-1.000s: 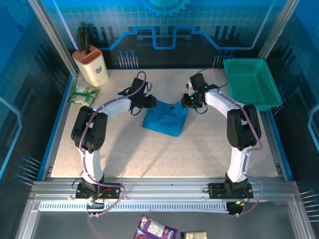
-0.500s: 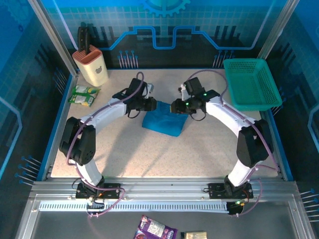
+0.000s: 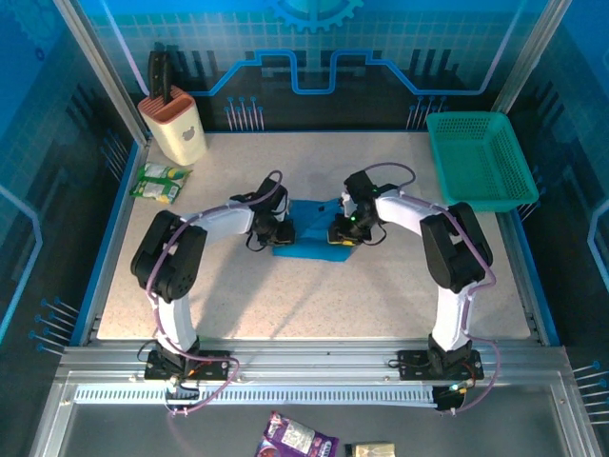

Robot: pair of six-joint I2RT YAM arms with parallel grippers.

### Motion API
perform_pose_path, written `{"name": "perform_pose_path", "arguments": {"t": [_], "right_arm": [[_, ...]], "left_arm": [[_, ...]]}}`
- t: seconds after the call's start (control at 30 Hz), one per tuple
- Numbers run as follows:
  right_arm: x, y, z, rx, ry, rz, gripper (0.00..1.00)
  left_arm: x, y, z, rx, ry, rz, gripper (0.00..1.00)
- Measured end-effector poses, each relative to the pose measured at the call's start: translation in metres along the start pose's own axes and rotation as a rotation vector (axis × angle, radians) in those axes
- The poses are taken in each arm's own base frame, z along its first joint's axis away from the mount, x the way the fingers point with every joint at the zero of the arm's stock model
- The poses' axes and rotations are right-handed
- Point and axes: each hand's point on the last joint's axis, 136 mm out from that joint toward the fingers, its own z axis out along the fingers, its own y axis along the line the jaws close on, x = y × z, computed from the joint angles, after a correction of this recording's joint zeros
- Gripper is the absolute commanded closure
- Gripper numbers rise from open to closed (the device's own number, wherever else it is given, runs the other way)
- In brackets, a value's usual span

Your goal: Fold the inside-out t-shirt

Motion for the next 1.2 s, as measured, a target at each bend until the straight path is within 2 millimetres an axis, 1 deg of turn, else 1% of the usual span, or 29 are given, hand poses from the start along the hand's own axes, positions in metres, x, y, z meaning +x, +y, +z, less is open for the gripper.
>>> {"name": "perform_pose_path", "arguments": {"t": [0.07, 0.17, 0.23, 0.33, 0.4, 0.47, 0.5, 0.53, 0.6, 0.67, 0.7, 0.77, 0.8, 0.87, 0.97, 1.03, 1.13, 1.2], "right_arm": [[-0.001, 0.0, -0.012, -0.013, -0.017, 0.008, 0.64], [-0.011, 0.011, -0.035, -0.072, -0.068, -0.001, 0.64], [-0.02, 0.018, -0.046, -0.107, -0.095, -0.004, 0.65], [-0.038, 0.025, -0.057, -0.152, -0.136, -0.01, 0.65], [-0.054, 0.028, -0.06, -0.195, -0.154, -0.002, 0.66], [-0.073, 0.028, -0.055, -0.245, -0.168, 0.008, 0.66], [-0.081, 0.026, -0.05, -0.262, -0.168, 0.017, 0.66], [-0.087, 0.022, -0.044, -0.272, -0.164, 0.028, 0.67], [-0.098, 0.012, -0.027, -0.281, -0.147, 0.054, 0.67], [-0.104, 0.0, -0.011, -0.274, -0.126, 0.086, 0.68], [-0.106, -0.007, -0.003, -0.265, -0.117, 0.103, 0.68], [-0.107, -0.015, 0.007, -0.257, -0.101, 0.125, 0.68], [-0.108, -0.016, 0.007, -0.26, -0.099, 0.128, 0.68], [-0.11, -0.014, 0.005, -0.261, -0.106, 0.123, 0.67], [-0.111, -0.013, 0.0, -0.263, -0.114, 0.12, 0.65], [-0.108, -0.011, -0.009, -0.261, -0.122, 0.118, 0.64], [-0.097, -0.004, -0.033, -0.262, -0.147, 0.102, 0.63], [-0.091, 0.006, -0.055, -0.273, -0.18, 0.077, 0.62]], "left_arm": [[0.001, -0.002, -0.008, 0.005, -0.008, -0.019, 0.82], [-0.012, -0.009, -0.024, 0.024, -0.052, -0.04, 0.8], [-0.029, -0.017, -0.035, 0.038, -0.091, -0.044, 0.79], [-0.068, -0.03, -0.048, 0.052, -0.16, -0.047, 0.78], [-0.096, -0.034, -0.048, 0.054, -0.201, -0.052, 0.78], [-0.113, -0.029, -0.038, 0.035, -0.212, -0.064, 0.78], [-0.118, -0.022, -0.029, 0.019, -0.205, -0.075, 0.79], [-0.12, -0.015, -0.021, 0.002, -0.193, -0.086, 0.79], [-0.12, 0.005, 0.001, -0.046, -0.155, -0.117, 0.8], [-0.116, 0.025, 0.021, -0.088, -0.11, -0.148, 0.8], [-0.116, 0.03, 0.027, -0.088, -0.096, -0.158, 0.81], [-0.128, 0.03, 0.02, -0.087, -0.126, -0.158, 0.81], [-0.133, 0.03, 0.018, -0.088, -0.139, -0.158, 0.81], [-0.134, 0.032, 0.019, -0.095, -0.141, -0.156, 0.79], [-0.134, 0.032, 0.019, -0.093, -0.145, -0.142, 0.71], [-0.131, 0.031, 0.015, -0.087, -0.151, -0.135, 0.67], [-0.126, 0.025, -0.004, -0.072, -0.161, -0.129, 0.63], [-0.123, 0.015, -0.026, -0.04, -0.182, -0.119, 0.61]]}}
